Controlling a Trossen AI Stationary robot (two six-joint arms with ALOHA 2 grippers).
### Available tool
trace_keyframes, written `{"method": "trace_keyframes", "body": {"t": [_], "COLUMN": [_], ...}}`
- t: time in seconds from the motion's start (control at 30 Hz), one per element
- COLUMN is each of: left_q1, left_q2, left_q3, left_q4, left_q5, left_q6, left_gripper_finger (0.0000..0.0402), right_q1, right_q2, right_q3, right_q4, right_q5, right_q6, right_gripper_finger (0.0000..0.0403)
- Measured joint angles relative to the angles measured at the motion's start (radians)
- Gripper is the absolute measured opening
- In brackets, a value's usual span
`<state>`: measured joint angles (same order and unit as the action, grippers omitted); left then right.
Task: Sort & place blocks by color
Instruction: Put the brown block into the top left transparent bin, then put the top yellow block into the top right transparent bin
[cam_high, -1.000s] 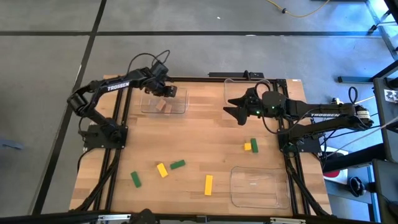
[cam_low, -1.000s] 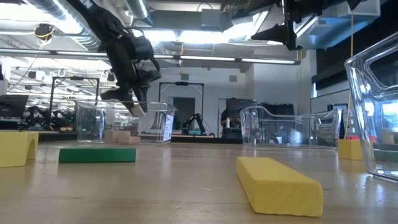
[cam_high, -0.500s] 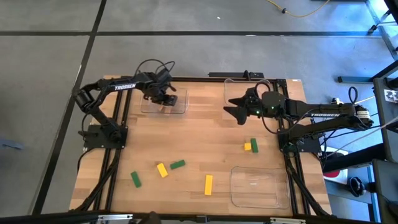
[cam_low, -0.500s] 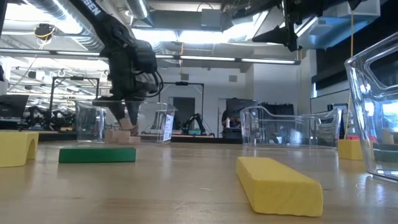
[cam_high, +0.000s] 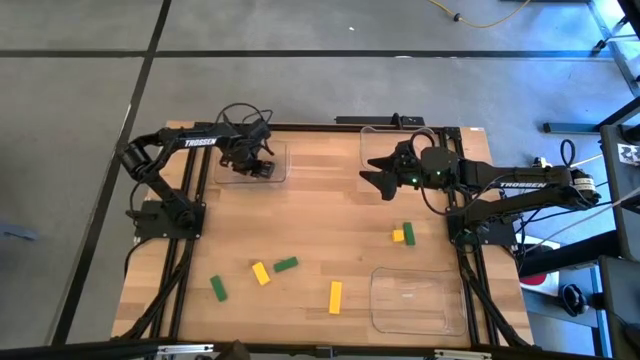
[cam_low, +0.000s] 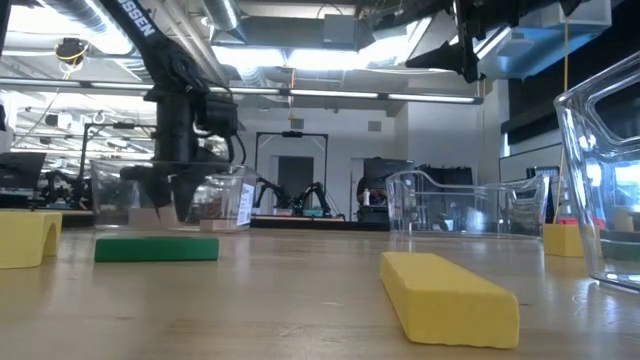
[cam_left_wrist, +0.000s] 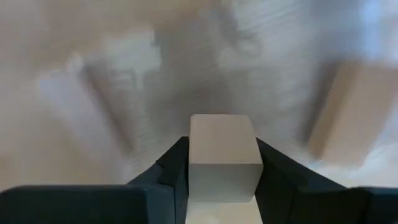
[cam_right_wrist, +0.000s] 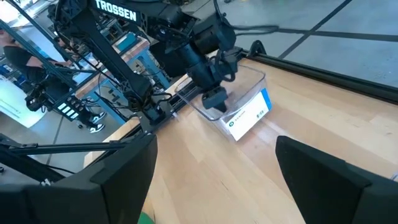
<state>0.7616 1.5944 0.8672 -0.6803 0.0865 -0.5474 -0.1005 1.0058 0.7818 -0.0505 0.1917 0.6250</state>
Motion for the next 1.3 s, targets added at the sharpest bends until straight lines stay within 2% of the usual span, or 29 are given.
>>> {"method": "trace_keyframes", "body": {"t": [0.1,0.37,0.6,0.73,0.93,1.13,1.3], "left_q1": [0.0,-0.001,0.026,0.033,-0.051,-0.227,-0.436], "left_q2": [-0.001,-0.001,-0.053,-0.178,-0.484,-0.748,-0.872], "left_q3": [0.002,0.002,0.002,0.002,0.002,-0.002,-0.14], "left_q4": [0.001,0.002,0.002,-0.001,0.077,0.323,0.671], "left_q5": [0.001,0.014,0.117,0.163,0.076,-0.016,-0.102], "left_q6": [0.007,0.009,0.027,0.026,0.003,0.115,0.165], "left_gripper_finger": [0.0123,0.0205,0.0231,0.0232,0.023,0.023,0.023], "right_q1": [0.0,0.0,0.0,0.0,0.0,0.0,0.002], "right_q2": [0.0,0.0,0.0,0.0,0.0,0.0,0.0], "right_q3": [0.0,0.0,0.0,0.0,0.0,0.0,0.0], "right_q4": [0.0,0.0,0.001,0.002,0.018,0.058,0.123], "right_q5": [0.0,0.0,0.0,0.0,0.0,-0.001,-0.038], "right_q6": [0.0,0.002,0.002,0.0,-0.03,-0.102,-0.162], "right_gripper_finger": [0.033,0.033,0.033,0.033,0.033,0.033,0.033]}}
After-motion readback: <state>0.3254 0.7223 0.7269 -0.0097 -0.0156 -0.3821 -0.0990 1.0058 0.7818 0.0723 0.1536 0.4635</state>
